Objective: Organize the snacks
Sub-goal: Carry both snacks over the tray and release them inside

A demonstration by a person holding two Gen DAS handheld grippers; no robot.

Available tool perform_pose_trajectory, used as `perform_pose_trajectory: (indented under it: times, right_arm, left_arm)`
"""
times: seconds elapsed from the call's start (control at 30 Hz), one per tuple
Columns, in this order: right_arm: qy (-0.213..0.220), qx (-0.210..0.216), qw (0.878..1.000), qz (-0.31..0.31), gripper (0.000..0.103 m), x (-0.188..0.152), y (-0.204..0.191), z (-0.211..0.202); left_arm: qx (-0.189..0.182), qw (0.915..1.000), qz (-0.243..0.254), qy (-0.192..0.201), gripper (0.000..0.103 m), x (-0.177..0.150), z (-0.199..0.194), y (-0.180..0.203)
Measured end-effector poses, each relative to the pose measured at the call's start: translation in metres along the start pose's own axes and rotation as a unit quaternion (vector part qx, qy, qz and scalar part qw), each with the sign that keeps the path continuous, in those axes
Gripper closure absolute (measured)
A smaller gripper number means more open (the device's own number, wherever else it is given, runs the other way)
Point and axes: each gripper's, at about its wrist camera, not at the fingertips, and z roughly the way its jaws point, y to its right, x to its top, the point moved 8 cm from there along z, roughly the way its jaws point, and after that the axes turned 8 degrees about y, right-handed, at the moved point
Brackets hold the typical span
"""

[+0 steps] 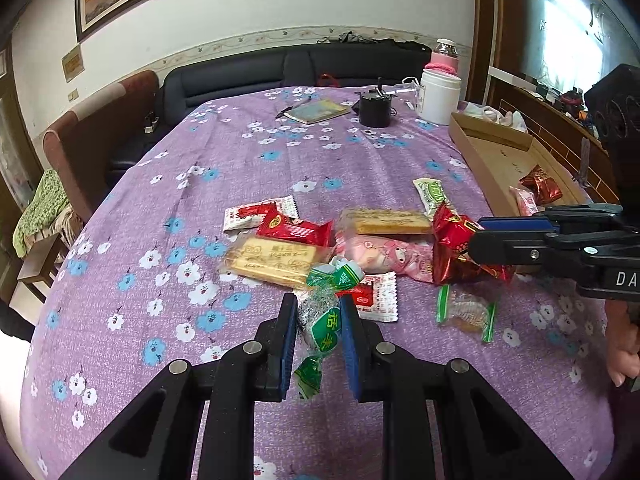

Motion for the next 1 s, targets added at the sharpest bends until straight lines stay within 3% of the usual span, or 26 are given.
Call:
perform_pose_trajectory:
  times: [0.53, 1.0]
  right_arm:
    - [0.009, -0.009, 1.0, 0.021, 0.084, 0.005, 0.013, -0.006]
    - [0.054, -0.053, 0.993, 0.095, 0.084, 0.025, 0.073, -0.039]
  left_arm:
    - [-0.03, 0.9995, 0.007, 0.005, 0.082, 0.023, 0.004, 0.033]
    - [-0.102, 0.9941, 0.036, 0.014, 0.082, 0.066, 0.019, 0.125]
